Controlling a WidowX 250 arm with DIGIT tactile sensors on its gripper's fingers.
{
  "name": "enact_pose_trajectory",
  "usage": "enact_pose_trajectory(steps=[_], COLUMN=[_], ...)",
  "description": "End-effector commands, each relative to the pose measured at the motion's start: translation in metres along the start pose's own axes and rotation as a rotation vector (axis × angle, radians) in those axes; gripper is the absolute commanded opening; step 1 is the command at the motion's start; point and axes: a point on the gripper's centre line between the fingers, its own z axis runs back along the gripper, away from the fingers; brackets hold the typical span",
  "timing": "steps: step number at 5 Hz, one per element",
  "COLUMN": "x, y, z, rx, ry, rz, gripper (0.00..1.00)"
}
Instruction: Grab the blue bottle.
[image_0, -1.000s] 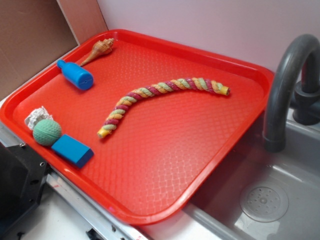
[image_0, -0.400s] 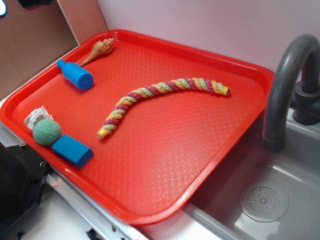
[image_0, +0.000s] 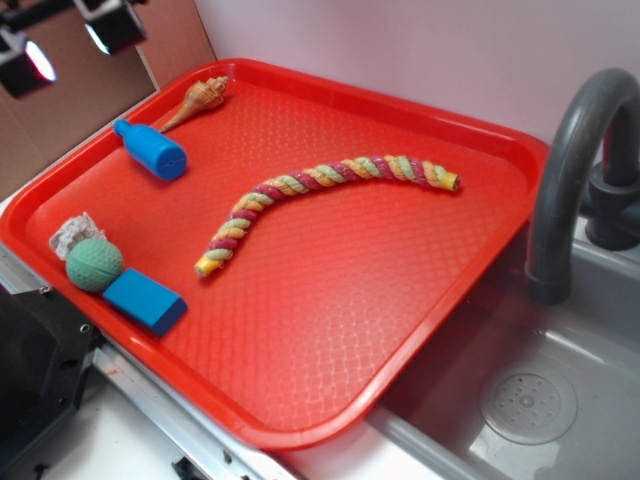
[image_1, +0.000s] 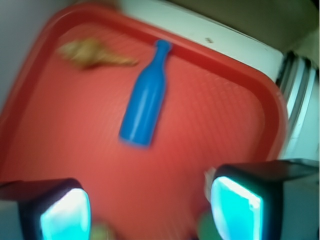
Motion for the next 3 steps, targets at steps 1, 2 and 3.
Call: enact_pose_trajectory(steps=[1,2,3], x=[0.022,0.021,0.025], y=[-0.004,-0.003,0.001], z=[-0.046,-0.060,-0.071], rx=[-0.020,0.006,0.022], ry=[-0.108,-0.126,-0.123], rz=[0.244,0.251,0.268], gripper=[1.00,1.00,1.00])
